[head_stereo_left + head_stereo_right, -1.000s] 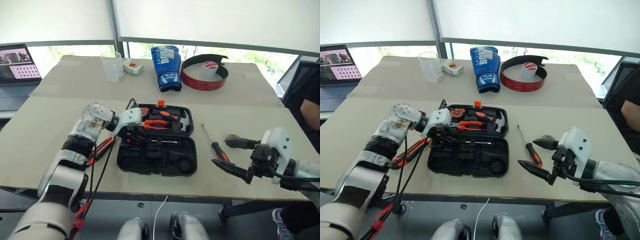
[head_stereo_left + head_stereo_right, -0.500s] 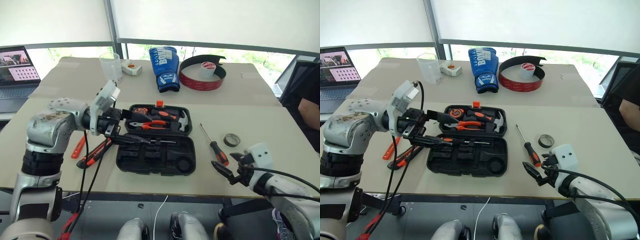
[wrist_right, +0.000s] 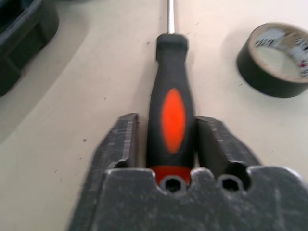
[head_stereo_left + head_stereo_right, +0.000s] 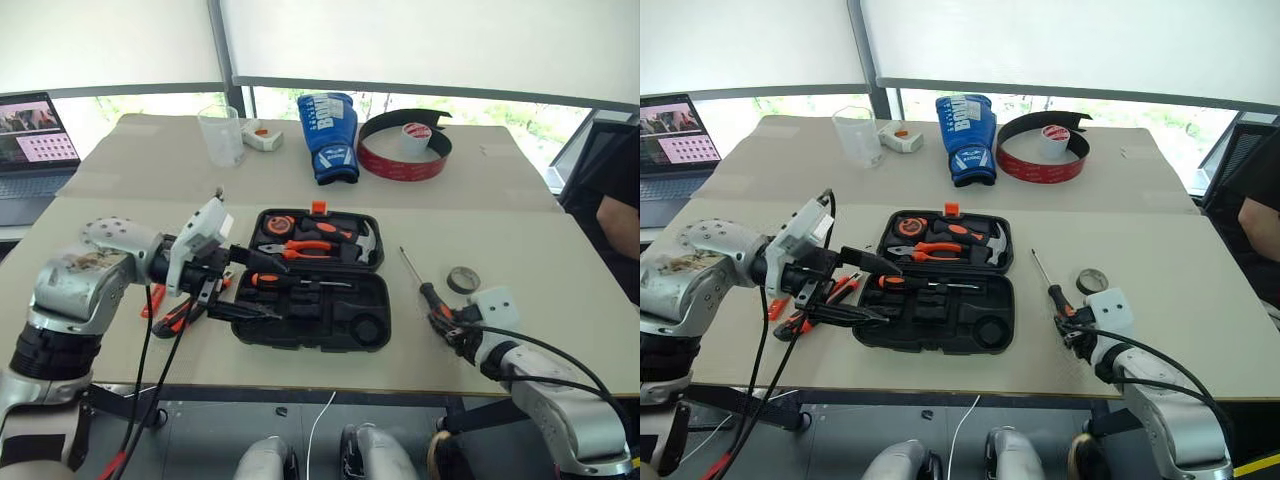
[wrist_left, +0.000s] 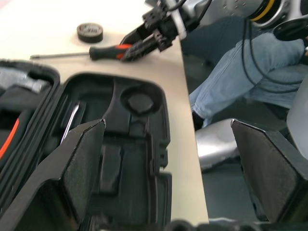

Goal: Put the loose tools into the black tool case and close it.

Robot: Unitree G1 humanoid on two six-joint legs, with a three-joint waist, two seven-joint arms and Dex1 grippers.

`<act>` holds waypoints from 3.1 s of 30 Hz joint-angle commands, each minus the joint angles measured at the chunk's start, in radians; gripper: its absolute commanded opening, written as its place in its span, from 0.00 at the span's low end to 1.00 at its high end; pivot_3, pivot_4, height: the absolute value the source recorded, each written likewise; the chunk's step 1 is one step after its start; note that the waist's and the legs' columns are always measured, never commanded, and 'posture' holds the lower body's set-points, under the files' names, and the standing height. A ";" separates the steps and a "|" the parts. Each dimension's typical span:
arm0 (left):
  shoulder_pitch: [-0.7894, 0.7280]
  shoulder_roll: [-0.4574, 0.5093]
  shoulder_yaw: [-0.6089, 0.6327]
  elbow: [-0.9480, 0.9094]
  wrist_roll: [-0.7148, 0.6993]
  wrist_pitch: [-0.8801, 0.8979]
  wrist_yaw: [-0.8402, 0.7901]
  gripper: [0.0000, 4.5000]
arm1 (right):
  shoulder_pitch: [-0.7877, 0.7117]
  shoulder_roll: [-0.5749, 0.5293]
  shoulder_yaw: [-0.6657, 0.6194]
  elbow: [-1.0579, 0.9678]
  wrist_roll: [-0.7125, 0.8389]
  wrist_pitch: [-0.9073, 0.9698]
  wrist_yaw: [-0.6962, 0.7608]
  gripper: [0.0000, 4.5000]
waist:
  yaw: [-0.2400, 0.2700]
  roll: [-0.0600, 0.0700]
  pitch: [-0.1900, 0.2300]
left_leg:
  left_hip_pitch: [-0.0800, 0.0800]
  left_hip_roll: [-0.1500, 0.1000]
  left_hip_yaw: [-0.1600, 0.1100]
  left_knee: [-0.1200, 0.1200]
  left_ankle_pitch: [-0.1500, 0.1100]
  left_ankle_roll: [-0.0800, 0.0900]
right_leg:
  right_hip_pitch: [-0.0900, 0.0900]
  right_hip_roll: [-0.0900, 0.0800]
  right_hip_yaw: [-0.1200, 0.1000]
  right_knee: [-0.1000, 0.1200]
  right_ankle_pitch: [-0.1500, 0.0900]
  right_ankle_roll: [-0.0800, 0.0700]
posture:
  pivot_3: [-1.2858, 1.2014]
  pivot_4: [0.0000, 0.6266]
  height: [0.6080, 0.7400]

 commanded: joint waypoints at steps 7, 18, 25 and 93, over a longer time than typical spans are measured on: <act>0.192 0.173 0.193 -0.058 -0.048 -0.004 0.003 1.00 | -0.305 -0.257 0.019 0.002 0.101 -0.154 0.465 0.23 | -0.020 0.004 0.002 | 0.000 0.000 0.003 -0.001 0.000 0.000 | -0.003 0.001 0.003 0.000 0.000 0.001 | 0.52 0.24 0.90; 0.253 0.169 0.228 -0.128 -0.076 0.002 0.090 1.00 | -0.692 -0.225 0.428 0.467 -0.193 -0.556 0.874 0.23 | -0.007 0.003 0.003 | -0.002 0.000 0.001 0.000 0.000 -0.002 | -0.003 0.001 -0.001 0.000 -0.001 -0.003 | 0.52 0.24 0.90; 0.254 0.171 0.233 -0.131 -0.087 -0.004 0.132 1.00 | -0.737 -0.152 0.458 0.559 -0.248 -0.632 0.904 0.23 | -0.007 0.003 0.003 | -0.002 0.000 0.001 0.000 0.000 -0.002 | -0.003 0.000 -0.001 0.001 -0.002 -0.003 | 0.52 0.24 0.90; 1.064 -0.120 0.879 -0.189 0.084 0.000 0.574 1.00 | -0.714 -0.140 0.204 0.208 0.139 -0.113 0.991 1.00 | -0.007 0.003 0.002 | -0.003 0.001 0.001 -0.002 -0.005 -0.015 | -0.012 -0.004 0.000 0.010 -0.004 -0.007 | 0.52 0.24 0.90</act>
